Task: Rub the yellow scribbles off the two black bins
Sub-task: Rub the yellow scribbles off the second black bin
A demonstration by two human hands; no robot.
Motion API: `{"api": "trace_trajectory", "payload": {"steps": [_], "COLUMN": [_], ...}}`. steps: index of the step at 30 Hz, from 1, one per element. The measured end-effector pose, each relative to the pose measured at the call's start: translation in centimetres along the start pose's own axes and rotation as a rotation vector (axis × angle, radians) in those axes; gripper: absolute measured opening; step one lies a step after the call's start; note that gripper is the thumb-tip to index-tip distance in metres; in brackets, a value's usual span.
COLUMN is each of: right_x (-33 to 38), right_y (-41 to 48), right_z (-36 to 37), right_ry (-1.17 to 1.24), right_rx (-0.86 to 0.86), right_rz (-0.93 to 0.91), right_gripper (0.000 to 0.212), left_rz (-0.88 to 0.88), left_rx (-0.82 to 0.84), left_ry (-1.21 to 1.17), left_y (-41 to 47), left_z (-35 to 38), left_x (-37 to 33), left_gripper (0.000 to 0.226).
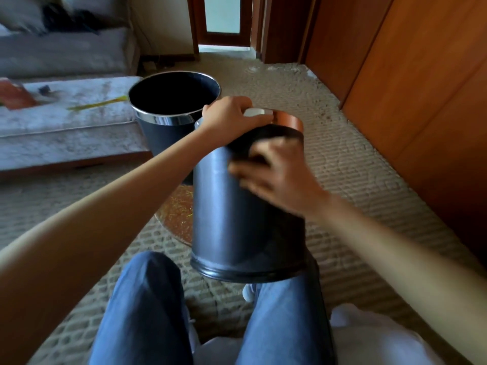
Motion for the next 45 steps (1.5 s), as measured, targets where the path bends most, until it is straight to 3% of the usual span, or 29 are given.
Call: {"api": "trace_trajectory", "payload": {"steps": [2, 4, 10, 12, 15, 16, 20, 24, 31, 35, 41, 45], "right_x": [-4.0, -3.2, 6.4, 6.8, 4.5, 2.7, -5.9, -8.4, 2.4, 6.1, 15.1, 13.8], "right_y": [1.8, 1.2, -9.8, -12.2, -11.2, -9.9, -4.4, -4.0, -16.2, -13.5, -6.9, -7.4], "right_z": [-1.6, -1.1, 0.4, 0.3, 1.1, 1.0, -2.4, -1.8, -0.3, -0.5, 6.2, 4.2], "right_ry": [0.027, 0.087, 0.248, 0.300, 0.156, 0.138, 0.067, 0.120, 0.168, 0.093, -0.118, -0.047], "right_rx": [-0.142, -0.120, 0.230, 0.275, 0.355, 0.311, -0.162, -0.229, 0.167, 0.205, 0.377, 0.393], "right_rz": [0.253, 0.323, 0.025, -0.044, -0.097, -0.047, 0.366, 0.539, 0.039, -0.208, -0.317, -0.271], "right_gripper": [0.020, 0.023, 0.026, 0.029, 0.017, 0.020, 0.024, 0.032, 0.051, 0.031, 0.026, 0.027], "left_rz": [0.010, 0.013, 0.006, 0.011, 0.019, 0.029, 0.075, 0.084, 0.043, 0.048, 0.053, 0.079], "left_rx": [0.003, 0.009, -0.026, -0.033, -0.040, -0.047, -0.057, -0.064, -0.053, -0.038, -0.053, -0.052], "left_ry": [-0.011, -0.028, -0.050, -0.032, -0.027, -0.039, -0.039, -0.046, -0.056, -0.007, 0.033, 0.030], "left_y": [0.0, 0.2, 0.3, 0.2, -0.2, -0.3, -1.1, -1.2, -0.5, -0.4, -0.3, -0.7], "left_z": [0.0, 0.1, 0.0, -0.1, -0.3, -0.4, -0.3, -0.3, -0.1, 0.1, 0.6, 0.3], "left_x": [-0.2, -0.1, 0.4, 0.1, 0.0, -0.2, -0.7, -0.7, 0.1, -1.4, -2.8, -2.6], "left_gripper": [0.055, 0.057, 0.055, 0.055, 0.055, 0.056, 0.054, 0.053, 0.054, 0.055, 0.055, 0.054]}}
Point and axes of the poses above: each hand's wrist, its own y-axis towards the middle knuckle, its own z-axis out of the palm, x = y × z, the point moved 9 cm from there along y, towards the middle knuckle, and after that the axes turned 9 degrees about z, right-handed, at the moved point
